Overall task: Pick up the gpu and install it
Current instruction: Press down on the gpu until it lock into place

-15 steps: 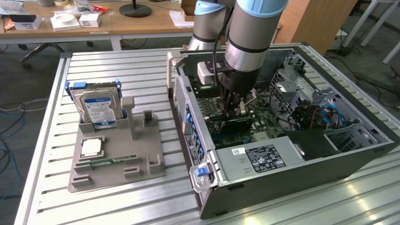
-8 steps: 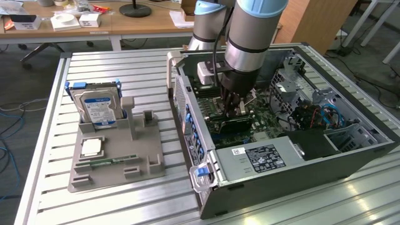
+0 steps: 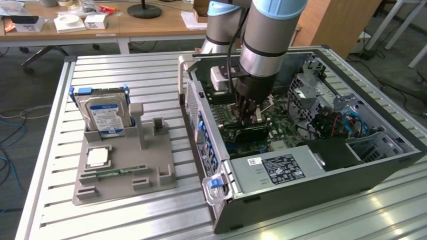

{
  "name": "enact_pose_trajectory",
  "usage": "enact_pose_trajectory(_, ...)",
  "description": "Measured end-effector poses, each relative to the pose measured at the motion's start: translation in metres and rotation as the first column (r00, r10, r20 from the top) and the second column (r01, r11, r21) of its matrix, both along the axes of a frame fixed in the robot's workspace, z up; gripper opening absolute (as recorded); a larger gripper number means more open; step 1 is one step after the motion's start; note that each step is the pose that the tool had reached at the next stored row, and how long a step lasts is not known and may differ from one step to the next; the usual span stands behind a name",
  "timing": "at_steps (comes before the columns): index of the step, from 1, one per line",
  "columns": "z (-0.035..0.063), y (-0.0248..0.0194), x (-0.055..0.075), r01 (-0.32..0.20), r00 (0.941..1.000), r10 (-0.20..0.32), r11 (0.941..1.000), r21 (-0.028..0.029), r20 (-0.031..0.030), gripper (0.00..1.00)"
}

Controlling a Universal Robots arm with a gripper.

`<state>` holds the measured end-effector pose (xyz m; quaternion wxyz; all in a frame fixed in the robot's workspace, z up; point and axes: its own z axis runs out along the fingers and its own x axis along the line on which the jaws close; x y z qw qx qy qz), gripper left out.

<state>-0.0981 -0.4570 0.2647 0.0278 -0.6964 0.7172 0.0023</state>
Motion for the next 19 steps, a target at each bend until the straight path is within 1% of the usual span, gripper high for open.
enact_pose_trajectory(10,-0.0011,0.0000,-0.0008,0.000,1.0000,0.000,1.0000,0.0000,-0.0002,0.10)
enact_pose_trajectory(12,-0.0016,0.0001,-0.0008,0.000,1.0000,0.000,1.0000,0.0013,0.0005,0.10)
enact_pose_trajectory(19,-0.0027,0.0000,-0.0037,0.000,1.0000,0.000,1.0000,0.0002,0.0000,0.10)
